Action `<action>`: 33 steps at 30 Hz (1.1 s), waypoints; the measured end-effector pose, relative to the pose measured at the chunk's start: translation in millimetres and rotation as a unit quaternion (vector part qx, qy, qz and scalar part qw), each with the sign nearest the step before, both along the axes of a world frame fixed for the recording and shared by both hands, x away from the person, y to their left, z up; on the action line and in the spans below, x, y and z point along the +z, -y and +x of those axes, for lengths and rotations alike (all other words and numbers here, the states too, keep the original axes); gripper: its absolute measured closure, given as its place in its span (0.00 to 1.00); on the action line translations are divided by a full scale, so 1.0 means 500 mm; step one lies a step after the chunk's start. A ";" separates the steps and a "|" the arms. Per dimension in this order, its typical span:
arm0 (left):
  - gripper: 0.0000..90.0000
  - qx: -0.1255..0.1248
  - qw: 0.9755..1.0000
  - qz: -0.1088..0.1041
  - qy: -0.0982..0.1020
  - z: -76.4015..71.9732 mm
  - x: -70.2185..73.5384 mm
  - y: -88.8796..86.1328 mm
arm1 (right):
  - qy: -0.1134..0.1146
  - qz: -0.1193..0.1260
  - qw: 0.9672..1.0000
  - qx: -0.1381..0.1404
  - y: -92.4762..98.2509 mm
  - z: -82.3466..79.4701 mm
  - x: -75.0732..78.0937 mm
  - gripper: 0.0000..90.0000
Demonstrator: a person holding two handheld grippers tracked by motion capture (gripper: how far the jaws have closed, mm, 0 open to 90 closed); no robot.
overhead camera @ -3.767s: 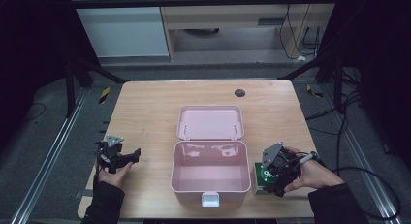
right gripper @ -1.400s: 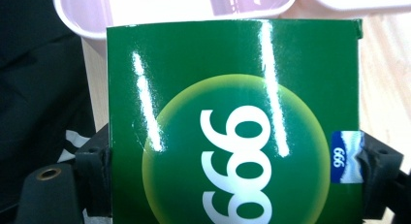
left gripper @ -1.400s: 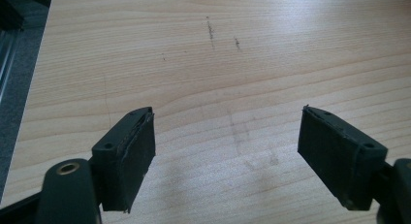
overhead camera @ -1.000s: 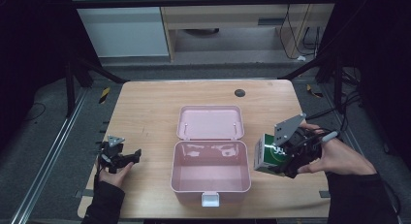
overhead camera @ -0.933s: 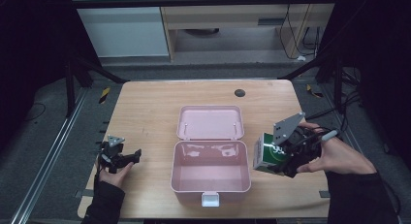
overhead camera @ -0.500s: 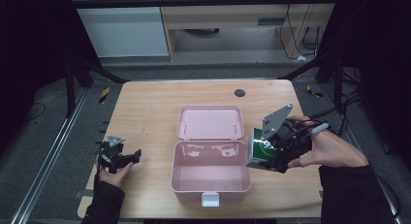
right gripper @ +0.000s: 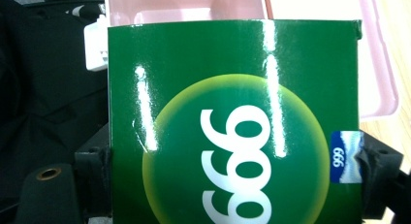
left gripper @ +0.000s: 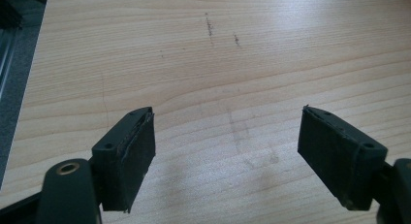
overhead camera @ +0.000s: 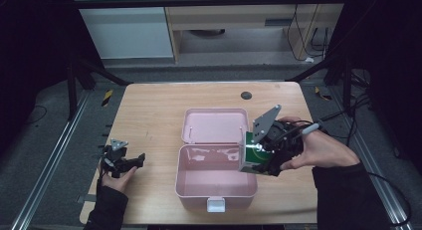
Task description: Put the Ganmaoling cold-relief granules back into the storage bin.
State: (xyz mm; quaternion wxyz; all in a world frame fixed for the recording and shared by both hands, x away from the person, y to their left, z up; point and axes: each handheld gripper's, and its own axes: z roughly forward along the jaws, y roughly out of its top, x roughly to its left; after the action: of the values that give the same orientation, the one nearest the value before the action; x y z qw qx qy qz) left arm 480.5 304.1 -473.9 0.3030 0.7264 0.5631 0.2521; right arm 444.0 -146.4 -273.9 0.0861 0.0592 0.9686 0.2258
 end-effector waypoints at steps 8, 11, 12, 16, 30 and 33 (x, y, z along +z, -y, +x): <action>0.23 0.000 1.000 -0.001 0.000 0.000 0.000 -0.001 | -0.001 -0.011 1.000 0.011 -0.037 0.014 -0.016 0.18; 0.23 -0.001 1.000 -0.001 0.000 0.000 0.000 -0.001 | 0.001 -0.012 1.000 0.015 -0.048 0.017 -0.023 0.18; 0.23 -0.001 1.000 -0.001 0.000 0.000 0.000 -0.001 | 0.001 -0.012 1.000 0.015 -0.048 0.017 -0.023 0.18; 0.23 0.000 1.000 -0.002 0.001 0.000 0.000 -0.001 | 0.000 -0.015 1.000 0.018 -0.061 0.021 -0.034 0.17; 0.23 0.000 1.000 -0.002 0.001 0.000 0.001 -0.002 | -0.011 -0.031 0.999 0.034 -0.092 0.028 -0.072 0.17; 0.23 0.000 1.000 -0.002 0.001 -0.001 0.001 -0.002 | -0.013 -0.039 0.999 0.036 -0.096 0.030 -0.085 0.17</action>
State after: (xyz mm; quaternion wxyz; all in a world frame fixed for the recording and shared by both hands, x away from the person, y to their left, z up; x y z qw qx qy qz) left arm 480.2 305.0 -473.5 0.3048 0.7257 0.5631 0.2518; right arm 459.2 -98.5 -316.3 0.0675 0.0243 0.9792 0.1899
